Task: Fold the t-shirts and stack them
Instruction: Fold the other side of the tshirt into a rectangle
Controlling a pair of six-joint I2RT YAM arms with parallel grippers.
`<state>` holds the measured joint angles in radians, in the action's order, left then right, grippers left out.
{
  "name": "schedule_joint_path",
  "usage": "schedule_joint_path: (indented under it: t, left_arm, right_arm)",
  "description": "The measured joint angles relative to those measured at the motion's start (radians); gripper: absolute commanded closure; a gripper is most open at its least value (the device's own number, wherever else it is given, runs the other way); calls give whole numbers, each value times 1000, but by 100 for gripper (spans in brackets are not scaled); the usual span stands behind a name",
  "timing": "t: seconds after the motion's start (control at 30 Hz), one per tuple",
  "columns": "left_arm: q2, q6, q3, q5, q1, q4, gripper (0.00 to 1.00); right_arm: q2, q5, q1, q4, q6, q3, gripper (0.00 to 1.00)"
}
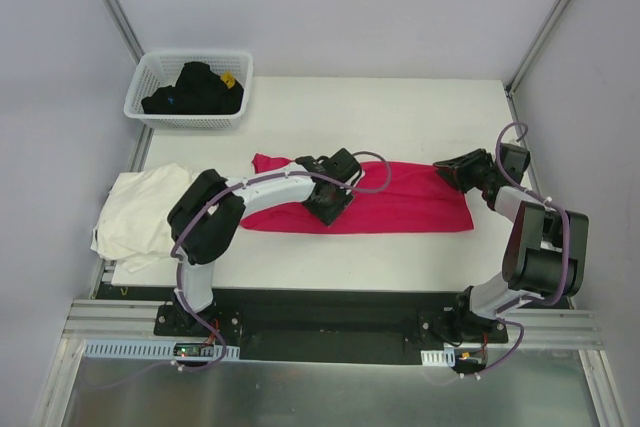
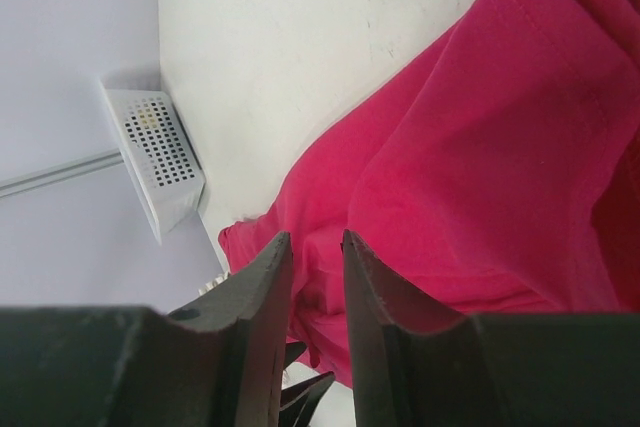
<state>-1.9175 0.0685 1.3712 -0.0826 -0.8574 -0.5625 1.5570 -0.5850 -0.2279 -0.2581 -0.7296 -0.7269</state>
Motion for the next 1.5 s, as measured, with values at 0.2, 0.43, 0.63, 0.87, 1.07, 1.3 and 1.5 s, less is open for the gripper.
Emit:
schedule_joint_path:
  t: [0.2, 0.43, 0.63, 0.87, 1.07, 1.3, 1.5]
  left_arm:
    - [13, 12, -32, -2, -1, -5, 38]
    - [166, 27, -10, -69, -1, -21, 26]
    - [287, 63, 50, -240, 17, 23, 26]
    - [208, 233, 30, -382, 153, 68, 27]
    - [65, 407, 30, -473, 190, 70, 30]
    - [14, 596, 35, -496, 198, 61, 30]
    - [33, 754, 3, -486, 222, 57, 32]
  right_arm:
    - [-34, -3, -6, -2, -3, 5, 70]
    - [-37, -3, -8, -2, -3, 5, 70]
    - [-37, -4, -8, -2, -3, 5, 71]
    - [-38, -5, -8, -8, -4, 5, 71]
    - [-38, -7, -8, -19, -11, 5, 73]
    - [-38, -7, -8, -31, -18, 6, 80]
    - [-38, -7, -8, -38, -19, 9, 80]
